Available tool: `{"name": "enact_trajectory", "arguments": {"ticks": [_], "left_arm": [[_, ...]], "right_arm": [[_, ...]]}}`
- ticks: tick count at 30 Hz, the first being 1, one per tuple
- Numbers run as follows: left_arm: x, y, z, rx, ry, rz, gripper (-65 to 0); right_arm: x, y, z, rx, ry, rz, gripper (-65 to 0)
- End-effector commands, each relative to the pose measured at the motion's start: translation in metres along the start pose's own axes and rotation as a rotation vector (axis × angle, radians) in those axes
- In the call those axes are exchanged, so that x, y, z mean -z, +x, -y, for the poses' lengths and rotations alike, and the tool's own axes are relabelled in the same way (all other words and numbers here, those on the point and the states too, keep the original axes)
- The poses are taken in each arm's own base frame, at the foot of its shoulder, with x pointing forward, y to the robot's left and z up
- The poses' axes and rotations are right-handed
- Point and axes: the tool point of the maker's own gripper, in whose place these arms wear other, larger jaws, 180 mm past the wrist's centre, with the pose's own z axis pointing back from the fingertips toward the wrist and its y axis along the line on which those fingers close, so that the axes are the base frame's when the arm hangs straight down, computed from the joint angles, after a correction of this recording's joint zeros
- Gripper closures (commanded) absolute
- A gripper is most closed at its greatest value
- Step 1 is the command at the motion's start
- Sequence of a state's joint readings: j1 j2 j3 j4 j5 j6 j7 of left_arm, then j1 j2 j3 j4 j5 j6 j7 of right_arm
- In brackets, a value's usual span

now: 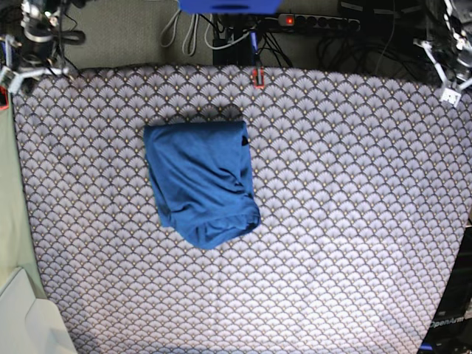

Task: Fold the T-shirt properly

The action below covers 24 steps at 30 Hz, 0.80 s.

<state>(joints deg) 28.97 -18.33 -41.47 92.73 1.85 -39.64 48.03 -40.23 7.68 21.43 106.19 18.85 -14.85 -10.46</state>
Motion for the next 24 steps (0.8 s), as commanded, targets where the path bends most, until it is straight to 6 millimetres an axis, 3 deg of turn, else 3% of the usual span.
{"name": "enact_trajectory", "arguments": {"ticks": [1,5,11,20,24], "left_arm": [[-0.004,-0.002,-0.002,0.008,0.007,0.014,-0.2],[0.001,-0.026,0.031,-0.039,-0.062,-0.007,-0.2],[0.025,-0.074,0.073,-0.165,-0.176,-0.063,-0.2],[0.044,-0.107,0.098,-0.290,-0.242,-0.038,-0.1],[0.050,-0.121,0.108,-0.333,-0.264,-0.053,-0.1]], "right_arm": [[-0.004,0.010,0.006,-0.025,0.000,0.036,0.0],[-0.008,0.000,0.018,-0.043,0.008,0.010,0.0],[-0.011,-0.024,0.058,-0.030,-0.061,-0.046,0.0],[-0.011,-0.093,0.095,-0.043,-0.121,-0.227,0.0],[-0.008,-0.136,0.097,-0.046,-0.117,-0.338,0.0]]}}
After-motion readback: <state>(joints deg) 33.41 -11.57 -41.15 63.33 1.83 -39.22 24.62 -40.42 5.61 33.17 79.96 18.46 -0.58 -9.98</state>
